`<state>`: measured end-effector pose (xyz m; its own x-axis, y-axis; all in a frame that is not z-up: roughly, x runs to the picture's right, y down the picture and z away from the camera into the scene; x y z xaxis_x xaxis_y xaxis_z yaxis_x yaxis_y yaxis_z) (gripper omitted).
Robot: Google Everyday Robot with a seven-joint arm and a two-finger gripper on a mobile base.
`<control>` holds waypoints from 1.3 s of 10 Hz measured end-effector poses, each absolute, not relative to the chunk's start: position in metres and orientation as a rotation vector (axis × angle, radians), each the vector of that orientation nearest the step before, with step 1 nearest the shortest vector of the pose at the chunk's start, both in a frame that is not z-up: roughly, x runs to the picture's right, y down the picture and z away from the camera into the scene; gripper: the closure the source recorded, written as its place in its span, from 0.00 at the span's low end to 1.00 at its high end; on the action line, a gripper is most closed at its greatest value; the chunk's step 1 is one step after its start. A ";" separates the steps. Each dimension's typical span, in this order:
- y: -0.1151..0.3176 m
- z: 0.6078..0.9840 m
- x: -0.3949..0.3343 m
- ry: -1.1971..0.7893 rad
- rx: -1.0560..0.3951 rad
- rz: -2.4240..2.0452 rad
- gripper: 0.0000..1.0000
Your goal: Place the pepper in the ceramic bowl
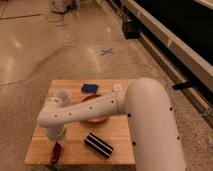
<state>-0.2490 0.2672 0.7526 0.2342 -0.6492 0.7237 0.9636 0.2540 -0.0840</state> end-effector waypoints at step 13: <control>0.065 0.765 -0.088 -0.426 -0.484 -0.952 1.00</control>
<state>-0.0881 0.0651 0.7647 0.5132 -0.6634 0.5445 0.8481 0.4896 -0.2027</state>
